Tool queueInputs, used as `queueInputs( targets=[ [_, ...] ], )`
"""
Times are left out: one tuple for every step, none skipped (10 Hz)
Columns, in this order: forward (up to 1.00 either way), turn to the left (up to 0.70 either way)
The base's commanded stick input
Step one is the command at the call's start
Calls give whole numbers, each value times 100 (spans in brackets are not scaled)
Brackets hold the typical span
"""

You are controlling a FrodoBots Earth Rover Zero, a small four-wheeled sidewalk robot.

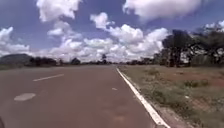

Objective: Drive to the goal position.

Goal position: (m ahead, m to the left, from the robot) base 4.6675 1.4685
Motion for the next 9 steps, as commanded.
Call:
queueInputs(
  targets=[
    [100,0],
    [100,0],
    [100,0],
    [100,10],
    [100,22],
    [100,34],
    [100,40],
    [88,35],
    [45,18]
  ],
)
